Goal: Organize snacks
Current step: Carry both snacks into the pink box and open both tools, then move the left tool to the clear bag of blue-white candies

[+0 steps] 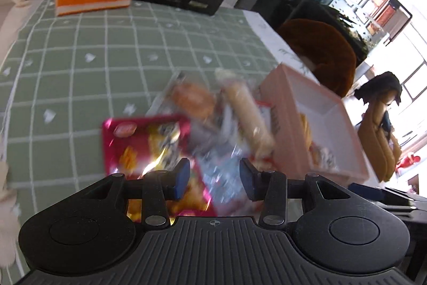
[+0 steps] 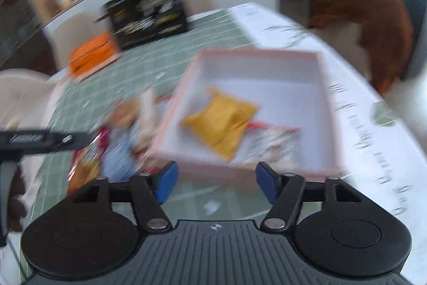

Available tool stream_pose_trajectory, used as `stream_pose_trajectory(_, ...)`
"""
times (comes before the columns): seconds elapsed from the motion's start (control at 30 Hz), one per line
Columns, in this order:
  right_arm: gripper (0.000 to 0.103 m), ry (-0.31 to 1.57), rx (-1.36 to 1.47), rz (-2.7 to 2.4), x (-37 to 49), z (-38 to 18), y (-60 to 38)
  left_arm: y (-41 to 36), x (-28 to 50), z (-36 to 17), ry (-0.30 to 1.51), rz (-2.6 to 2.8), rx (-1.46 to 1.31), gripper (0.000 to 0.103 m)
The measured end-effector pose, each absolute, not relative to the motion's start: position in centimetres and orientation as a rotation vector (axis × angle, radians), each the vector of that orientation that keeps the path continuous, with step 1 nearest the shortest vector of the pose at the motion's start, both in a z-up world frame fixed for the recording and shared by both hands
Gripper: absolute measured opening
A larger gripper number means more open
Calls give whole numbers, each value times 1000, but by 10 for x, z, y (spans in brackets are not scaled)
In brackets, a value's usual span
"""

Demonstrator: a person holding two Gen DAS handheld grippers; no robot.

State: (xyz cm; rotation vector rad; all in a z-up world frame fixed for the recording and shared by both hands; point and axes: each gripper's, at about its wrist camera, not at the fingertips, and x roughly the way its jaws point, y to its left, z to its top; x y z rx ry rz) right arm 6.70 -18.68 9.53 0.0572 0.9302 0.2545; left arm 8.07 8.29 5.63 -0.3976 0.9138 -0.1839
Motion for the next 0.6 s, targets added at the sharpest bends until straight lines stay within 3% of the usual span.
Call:
stream_pose_trajectory(0.17,70,957,-36,329,53,66,-135,86,57,60,913,-154,-323,46)
stream_pose_trajectory(0.47,71,957,218,294,90,33,-103,92,59,55,934,-159,-350,46)
stream_pose_trajectory(0.6,37,1004,202,347,90,34,-101,87,66,54,917,-171,-348,46)
